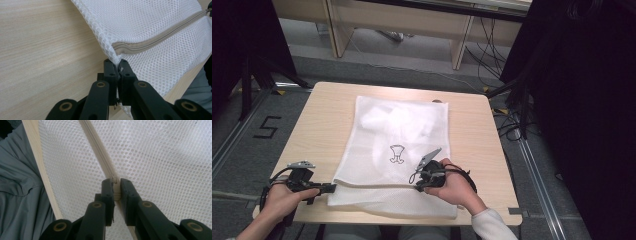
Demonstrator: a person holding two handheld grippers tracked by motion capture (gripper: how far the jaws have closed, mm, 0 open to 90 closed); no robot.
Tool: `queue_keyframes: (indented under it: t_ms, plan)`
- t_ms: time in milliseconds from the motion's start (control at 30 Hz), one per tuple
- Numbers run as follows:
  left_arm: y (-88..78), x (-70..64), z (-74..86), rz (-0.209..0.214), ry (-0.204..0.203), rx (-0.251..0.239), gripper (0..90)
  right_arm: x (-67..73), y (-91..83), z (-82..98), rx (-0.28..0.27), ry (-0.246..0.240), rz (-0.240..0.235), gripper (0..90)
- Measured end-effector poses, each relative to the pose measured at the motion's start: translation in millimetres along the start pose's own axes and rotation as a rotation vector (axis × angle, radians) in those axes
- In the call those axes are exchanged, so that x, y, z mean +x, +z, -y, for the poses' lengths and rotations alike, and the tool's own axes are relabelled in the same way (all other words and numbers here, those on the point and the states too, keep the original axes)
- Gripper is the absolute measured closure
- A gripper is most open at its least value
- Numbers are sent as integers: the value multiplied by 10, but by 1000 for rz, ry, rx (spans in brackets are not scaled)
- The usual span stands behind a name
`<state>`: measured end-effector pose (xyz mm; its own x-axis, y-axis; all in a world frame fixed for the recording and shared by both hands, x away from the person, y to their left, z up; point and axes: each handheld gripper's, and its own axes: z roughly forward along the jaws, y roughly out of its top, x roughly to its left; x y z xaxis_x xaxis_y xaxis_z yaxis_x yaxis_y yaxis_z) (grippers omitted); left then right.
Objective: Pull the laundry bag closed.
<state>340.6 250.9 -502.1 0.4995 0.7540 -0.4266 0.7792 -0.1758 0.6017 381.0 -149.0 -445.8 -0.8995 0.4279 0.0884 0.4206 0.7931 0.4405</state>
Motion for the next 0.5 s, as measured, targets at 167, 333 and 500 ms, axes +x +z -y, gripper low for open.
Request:
queue_keyframes:
  t_ms: [167,333,500]
  plan:
    - [-1,1,-1,1,0,0,862,-2,-9,11,-3,-2,6,826]
    - [0,3,0,2,-1,0,862,-13,-21,19,-4,-6,4,826]
    - [-2,2,0,0,0,0,862,-19,-25,35,-4,-1,8,826]
